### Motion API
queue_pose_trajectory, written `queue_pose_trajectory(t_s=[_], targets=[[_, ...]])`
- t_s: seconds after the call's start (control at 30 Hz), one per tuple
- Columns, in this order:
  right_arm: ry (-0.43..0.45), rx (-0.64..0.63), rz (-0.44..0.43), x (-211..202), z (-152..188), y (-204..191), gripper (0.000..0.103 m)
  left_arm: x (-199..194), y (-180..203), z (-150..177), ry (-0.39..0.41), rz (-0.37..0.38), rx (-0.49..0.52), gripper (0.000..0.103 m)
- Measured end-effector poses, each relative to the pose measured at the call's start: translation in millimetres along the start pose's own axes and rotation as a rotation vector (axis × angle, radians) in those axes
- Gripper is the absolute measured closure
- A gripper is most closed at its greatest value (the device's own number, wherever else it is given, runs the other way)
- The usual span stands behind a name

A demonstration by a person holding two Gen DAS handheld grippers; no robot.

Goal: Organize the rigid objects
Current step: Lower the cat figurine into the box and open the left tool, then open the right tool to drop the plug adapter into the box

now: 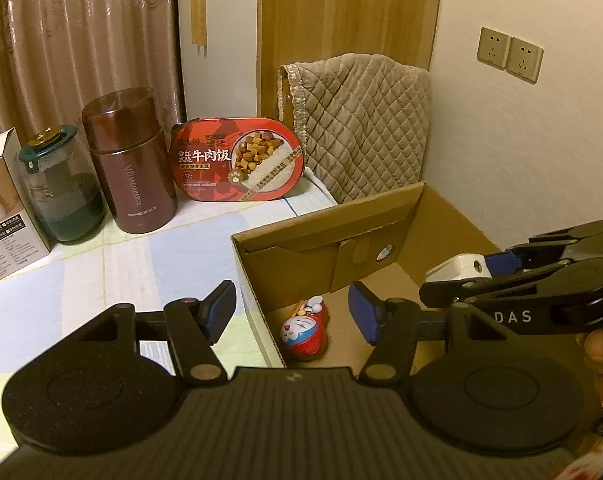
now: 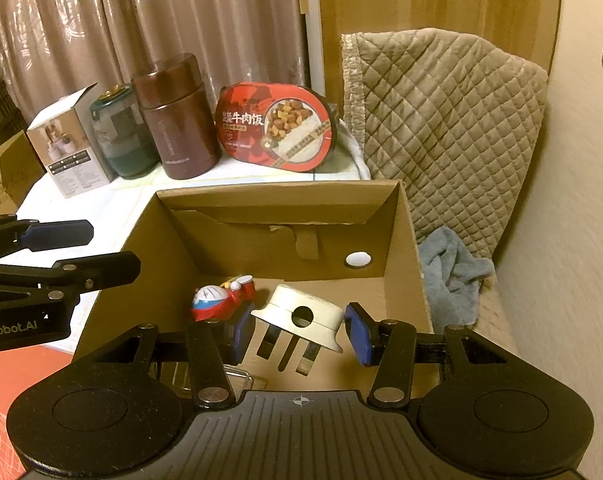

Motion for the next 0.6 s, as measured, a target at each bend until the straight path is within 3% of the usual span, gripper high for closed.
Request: queue_pose_trajectory(t_s=[0.5,0.6], targets=[[0.0,-0.005,-0.005,6.7,-2.4,-10.2,0.057,-2.6,-8.8,2.6,0.003,-0.011,-0.012,0.046],[0.049,0.006,-0.013,4.7,-8.4,-10.3,0.054,-4.7,-10.3,3.9,0.008,-0.012,-0.019,0.046]])
Point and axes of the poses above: each gripper's, at about its wrist camera, not at the fingertips, and x roughly the way its jaws point, y to its right, z to its underside, the point moved 9 cm from there along x, roughly the way its jaws point, and after that the axes turned 11 degrees about z, right-handed, at the moved point
